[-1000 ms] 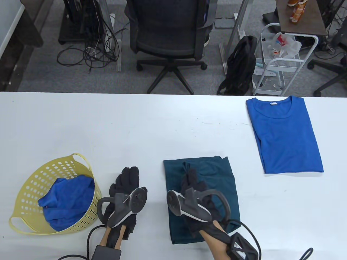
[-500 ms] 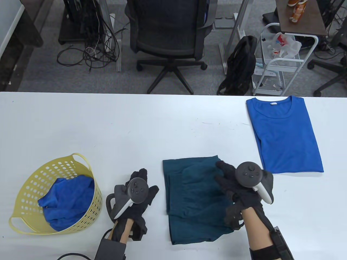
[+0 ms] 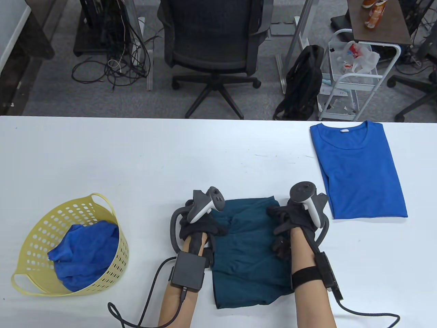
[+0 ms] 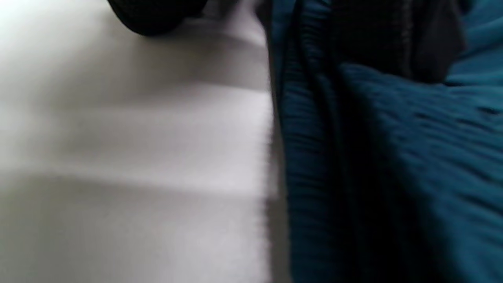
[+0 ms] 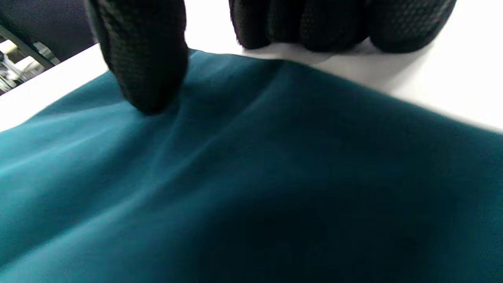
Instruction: Fold and stack clothes and towels from laundry basket
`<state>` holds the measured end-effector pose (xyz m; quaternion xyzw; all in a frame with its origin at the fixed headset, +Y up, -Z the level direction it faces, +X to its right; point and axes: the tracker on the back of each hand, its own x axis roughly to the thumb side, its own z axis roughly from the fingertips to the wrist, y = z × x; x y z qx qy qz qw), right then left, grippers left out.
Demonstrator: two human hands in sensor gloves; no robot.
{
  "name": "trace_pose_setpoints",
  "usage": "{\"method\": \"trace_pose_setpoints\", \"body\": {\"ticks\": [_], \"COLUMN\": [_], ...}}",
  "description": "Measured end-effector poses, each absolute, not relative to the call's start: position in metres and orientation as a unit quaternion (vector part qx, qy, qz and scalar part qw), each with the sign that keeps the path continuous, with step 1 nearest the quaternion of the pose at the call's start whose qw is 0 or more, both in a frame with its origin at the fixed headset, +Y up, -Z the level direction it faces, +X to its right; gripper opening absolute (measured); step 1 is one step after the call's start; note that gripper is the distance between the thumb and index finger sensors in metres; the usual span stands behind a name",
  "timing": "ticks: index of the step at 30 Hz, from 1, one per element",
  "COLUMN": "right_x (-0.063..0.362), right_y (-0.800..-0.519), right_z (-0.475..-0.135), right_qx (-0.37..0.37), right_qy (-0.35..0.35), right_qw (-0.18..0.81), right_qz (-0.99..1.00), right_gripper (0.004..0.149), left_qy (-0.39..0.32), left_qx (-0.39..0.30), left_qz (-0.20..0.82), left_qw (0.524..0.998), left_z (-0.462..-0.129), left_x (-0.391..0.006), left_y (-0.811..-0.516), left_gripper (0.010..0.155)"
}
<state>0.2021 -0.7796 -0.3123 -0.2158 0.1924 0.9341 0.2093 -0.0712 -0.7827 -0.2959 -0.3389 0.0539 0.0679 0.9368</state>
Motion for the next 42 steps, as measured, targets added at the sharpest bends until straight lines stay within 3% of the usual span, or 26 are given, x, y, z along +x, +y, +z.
{"method": "trace_pose_setpoints", "body": {"ticks": [1, 2, 3, 5, 9, 11, 14, 17, 20, 26, 28, 29, 31, 32, 35, 38, 42], "right_x": [0.2, 0.199, 0.198, 0.201, 0.208, 0.203, 0.193, 0.187, 0.183, 0.186, 0.194, 0.201, 0.215, 0.222, 0.24, 0.257, 0.273], "right_y": [-0.779, -0.779, -0.779, -0.771, -0.753, -0.743, -0.715, -0.688, -0.659, -0.602, -0.592, -0.589, -0.588, -0.59, -0.597, -0.611, -0.612], "right_z": [-0.315, -0.316, -0.317, -0.316, -0.304, -0.295, -0.278, -0.263, -0.249, -0.213, -0.208, -0.207, -0.208, -0.209, -0.214, -0.22, -0.221], "right_qx": [-0.206, -0.196, -0.19, -0.137, 0.017, 0.108, 0.251, 0.332, 0.396, 0.476, 0.479, 0.475, 0.457, 0.446, 0.364, 0.212, 0.123], "right_qy": [0.188, 0.197, 0.215, 0.188, 0.205, 0.205, 0.232, 0.25, 0.24, 0.225, 0.213, 0.205, 0.191, 0.187, 0.175, 0.077, 0.005], "right_qw": [0.199, 0.218, 0.235, 0.269, 0.56, 0.606, 0.571, 0.607, 0.623, 0.585, 0.579, 0.578, 0.588, 0.595, 0.618, 0.595, 0.541], "right_qz": [0.939, 0.936, 0.929, 0.935, 0.803, 0.761, 0.746, 0.678, 0.631, 0.616, 0.625, 0.631, 0.639, 0.642, 0.675, 0.771, 0.832], "right_gripper": [0.07, 0.049, 0.041, 0.038, 0.033, 0.033, 0.032, 0.032, 0.031, 0.031, 0.031, 0.031, 0.032, 0.032, 0.034, 0.035, 0.035], "left_qy": [0.058, 0.059, 0.063, 0.068, 0.058, 0.043, 0.016, -0.032, -0.117, -0.264, -0.298, -0.318, -0.34, -0.349, -0.33, -0.291, -0.296], "left_qx": [-0.335, -0.336, -0.339, -0.339, -0.327, -0.32, -0.285, -0.263, -0.285, -0.287, -0.284, -0.286, -0.284, -0.283, -0.266, -0.178, -0.15], "left_qz": [0.068, 0.068, 0.068, 0.07, 0.092, 0.112, 0.178, 0.285, 0.405, 0.64, 0.66, 0.661, 0.657, 0.655, 0.655, 0.625, 0.526], "left_qw": [0.938, 0.938, 0.936, 0.936, 0.939, 0.94, 0.942, 0.921, 0.861, 0.662, 0.628, 0.617, 0.611, 0.608, 0.626, 0.702, 0.783], "left_z": [-0.296, -0.296, -0.296, -0.295, -0.29, -0.286, -0.278, -0.275, -0.276, -0.287, -0.285, -0.284, -0.279, -0.276, -0.266, -0.253, -0.243], "left_x": [-0.072, -0.072, -0.072, -0.073, -0.079, -0.084, -0.096, -0.104, -0.108, -0.087, -0.075, -0.069, -0.063, -0.063, -0.076, -0.091, -0.068], "left_y": [-0.783, -0.783, -0.784, -0.785, -0.788, -0.79, -0.786, -0.777, -0.774, -0.785, -0.782, -0.779, -0.769, -0.763, -0.744, -0.723, -0.694], "left_gripper": [0.129, 0.129, 0.13, 0.13, 0.131, 0.131, 0.132, 0.134, 0.138, 0.137, 0.125, 0.111, 0.068, 0.06, 0.058, 0.057, 0.057]}}
